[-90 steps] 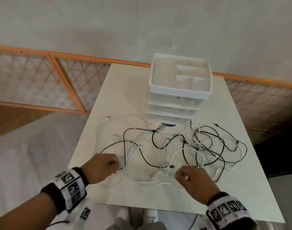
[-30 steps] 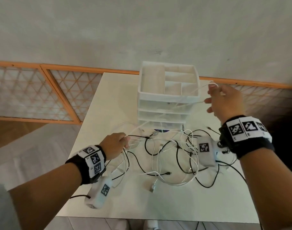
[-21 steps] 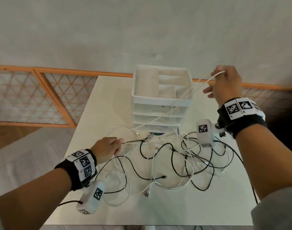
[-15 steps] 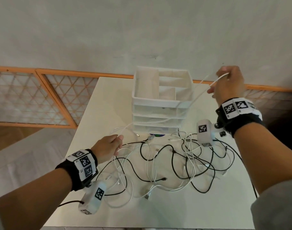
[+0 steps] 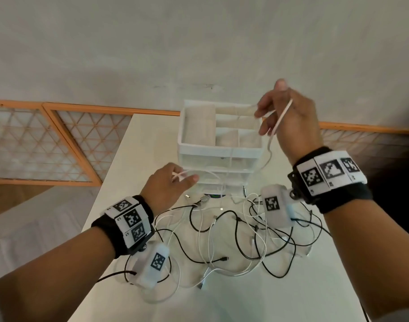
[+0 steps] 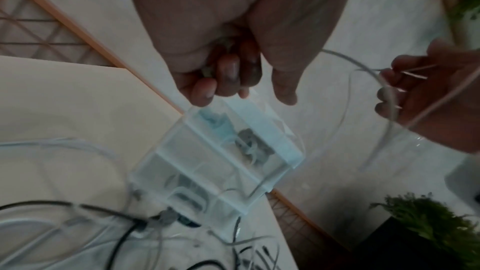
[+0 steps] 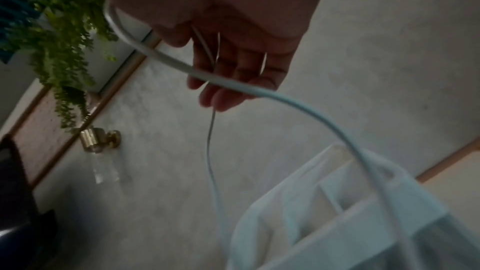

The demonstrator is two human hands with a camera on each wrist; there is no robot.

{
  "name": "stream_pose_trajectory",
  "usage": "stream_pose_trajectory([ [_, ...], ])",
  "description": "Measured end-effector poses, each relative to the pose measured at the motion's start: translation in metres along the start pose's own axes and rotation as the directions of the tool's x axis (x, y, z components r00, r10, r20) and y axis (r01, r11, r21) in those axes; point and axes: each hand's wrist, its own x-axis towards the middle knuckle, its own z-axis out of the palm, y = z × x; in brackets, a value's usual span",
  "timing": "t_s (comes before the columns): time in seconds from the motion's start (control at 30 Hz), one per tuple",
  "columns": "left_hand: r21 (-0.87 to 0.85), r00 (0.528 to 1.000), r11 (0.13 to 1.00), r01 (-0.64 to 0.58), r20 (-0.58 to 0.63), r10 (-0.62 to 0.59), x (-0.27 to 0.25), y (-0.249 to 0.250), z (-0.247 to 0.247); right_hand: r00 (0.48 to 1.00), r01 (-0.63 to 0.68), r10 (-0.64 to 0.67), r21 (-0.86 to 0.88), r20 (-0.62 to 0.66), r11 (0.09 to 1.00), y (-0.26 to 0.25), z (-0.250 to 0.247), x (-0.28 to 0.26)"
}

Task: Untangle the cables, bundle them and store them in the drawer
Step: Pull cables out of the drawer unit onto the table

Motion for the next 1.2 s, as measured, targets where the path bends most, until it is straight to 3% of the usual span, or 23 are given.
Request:
stream_pose_trajectory([
  [0.1, -0.156, 0.996, 0.987, -0.027, 0.079, 0.040, 0.006, 0.035, 0.002, 0.983, -0.078, 0.044, 0.188, 0.178, 0.979, -0.015, 0.010, -0.018],
  [0.2, -0.113, 0.958, 0.987, -0.116, 0.250, 0.141, 0.014, 0.060, 0.023, 0.983, -0.032, -0.021, 0.287, 0.180, 0.957, -0.025, 0.018, -0.020],
  [0.27, 0.022, 0.935, 0.987, -0.158, 0.325, 0.142, 0.017, 0.050, 0.042, 0.997, 0.004, -0.027, 0.292, 0.073, 0.956, -0.020, 0.013, -0.012],
  [0.33, 0.186, 0.924, 0.976, -0.110, 0.382, 0.031, 0.015, 0.022, 0.053, 0.994, -0.011, 0.037, 0.237, -0.104, 0.971, -0.002, -0.001, 0.000],
  [0.43, 0.333, 0.917, 0.943, 0.004, 0.375, -0.136, 0.006, -0.019, 0.053, 0.902, -0.206, 0.250, 0.158, -0.351, 0.966, 0.037, -0.035, 0.018],
  [0.5, 0.370, 0.913, 0.929, 0.025, 0.370, -0.172, 0.003, -0.037, 0.049, 0.861, -0.322, 0.302, 0.022, -0.410, 0.947, 0.053, -0.050, 0.026],
  [0.57, 0.358, 0.913, 0.931, 0.066, 0.354, -0.201, 0.003, -0.045, 0.045, 0.876, -0.336, 0.278, -0.086, -0.394, 0.938, 0.057, -0.056, 0.034],
  [0.73, 0.171, 0.903, 0.973, 0.158, 0.373, -0.212, -0.003, -0.037, 0.027, 0.950, -0.205, 0.184, -0.062, -0.251, 0.977, 0.053, -0.050, 0.053],
  [0.87, 0.100, 0.885, 0.985, 0.138, 0.434, -0.168, -0.016, -0.021, 0.007, 0.977, -0.156, 0.144, -0.069, -0.158, 0.985, 0.070, -0.045, 0.057],
  [0.93, 0.098, 0.893, 0.985, 0.143, 0.417, -0.171, -0.019, -0.018, -0.001, 0.977, -0.198, 0.185, -0.140, -0.104, 0.970, 0.088, -0.048, 0.054],
  [1.0, 0.073, 0.927, 0.987, 0.146, 0.339, -0.163, -0.017, -0.026, -0.006, 0.958, -0.269, 0.285, -0.308, 0.010, 0.913, 0.108, -0.054, 0.046],
  [1.07, 0.034, 0.971, 0.992, 0.125, 0.203, -0.129, -0.013, -0.036, -0.008, 0.909, -0.273, 0.402, -0.570, 0.110, 0.775, 0.118, -0.056, 0.032],
  [1.1, 0.017, 0.982, 0.992, 0.121, 0.144, -0.123, -0.012, -0.038, -0.009, 0.897, -0.262, 0.433, -0.681, 0.089, 0.684, 0.118, -0.055, 0.024],
  [1.13, -0.004, 0.988, 0.993, 0.120, 0.100, -0.119, -0.011, -0.039, -0.009, 0.907, -0.240, 0.419, -0.758, 0.049, 0.607, 0.114, -0.051, 0.015],
  [1.17, -0.024, 0.991, 0.993, 0.115, 0.073, -0.113, -0.010, -0.037, -0.008, 0.927, -0.214, 0.374, -0.776, 0.030, 0.593, 0.108, -0.045, 0.003],
  [1.2, -0.032, 0.993, 0.994, 0.102, 0.059, -0.100, -0.009, -0.035, -0.007, 0.948, -0.185, 0.316, -0.749, 0.034, 0.636, 0.098, -0.036, -0.011],
])
